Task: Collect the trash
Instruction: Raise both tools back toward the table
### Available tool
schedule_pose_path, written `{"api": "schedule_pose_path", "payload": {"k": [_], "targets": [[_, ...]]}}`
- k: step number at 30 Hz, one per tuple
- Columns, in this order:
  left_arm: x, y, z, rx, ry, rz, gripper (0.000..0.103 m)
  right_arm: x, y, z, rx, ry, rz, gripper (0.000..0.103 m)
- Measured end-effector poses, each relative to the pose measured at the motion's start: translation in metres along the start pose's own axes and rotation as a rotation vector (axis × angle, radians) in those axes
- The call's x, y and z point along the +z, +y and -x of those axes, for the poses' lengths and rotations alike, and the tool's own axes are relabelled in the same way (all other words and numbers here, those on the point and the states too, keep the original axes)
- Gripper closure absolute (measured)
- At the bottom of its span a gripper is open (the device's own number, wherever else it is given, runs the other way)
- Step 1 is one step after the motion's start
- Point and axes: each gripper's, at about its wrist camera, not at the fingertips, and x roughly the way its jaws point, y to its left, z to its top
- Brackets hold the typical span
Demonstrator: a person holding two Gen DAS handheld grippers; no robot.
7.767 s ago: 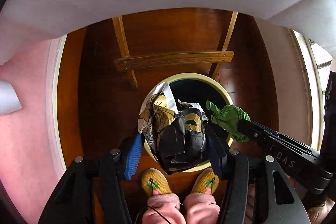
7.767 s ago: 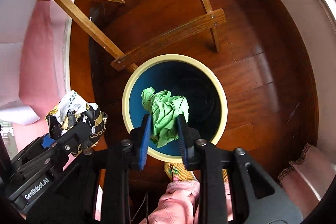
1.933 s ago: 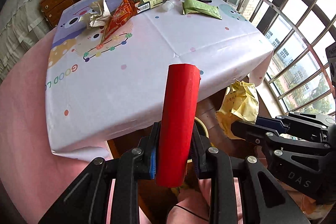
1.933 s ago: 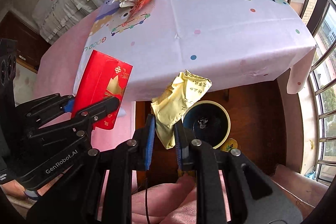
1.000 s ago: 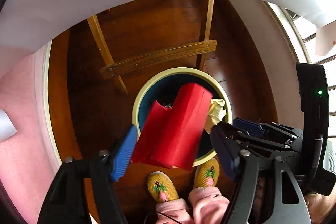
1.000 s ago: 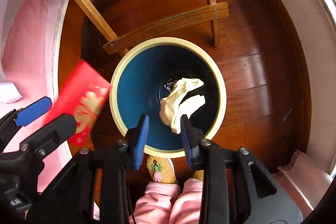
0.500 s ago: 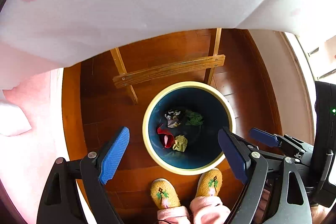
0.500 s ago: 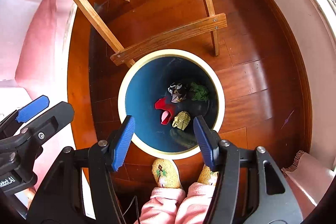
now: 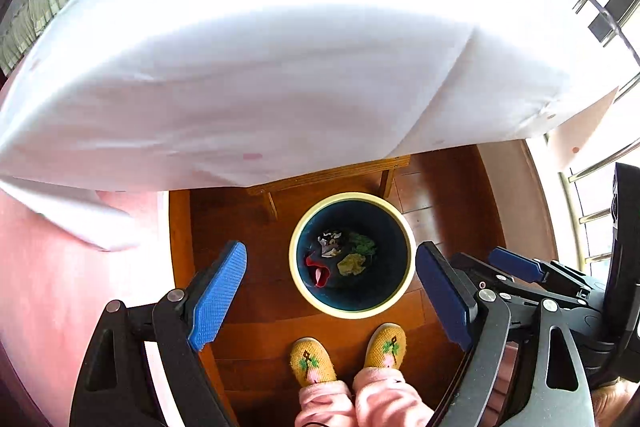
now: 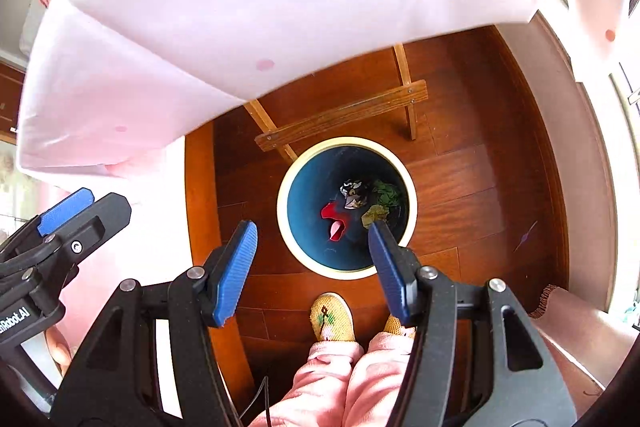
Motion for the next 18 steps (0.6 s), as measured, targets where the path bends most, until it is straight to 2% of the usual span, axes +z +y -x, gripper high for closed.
{"api": "schedule_pose_path", "payload": {"k": [6,12,18], "targets": [[0.016,0.0,0.1,-0.007,-0.054,0.025,0.015,0.008,0.036,0.104,0.051,-0.069,0.092,0.048],[0.031,0.003,0.195,0.052,-0.17,0.077,0.015,0.024,0.065,0.19,0.099,-0.157,0.165,0.047],[0.056,0.01,0.274,0.113,-0.277,0.165,0.017,0.047,0.088,0.252,0.174,-0.256,0.223,0.045]]}}
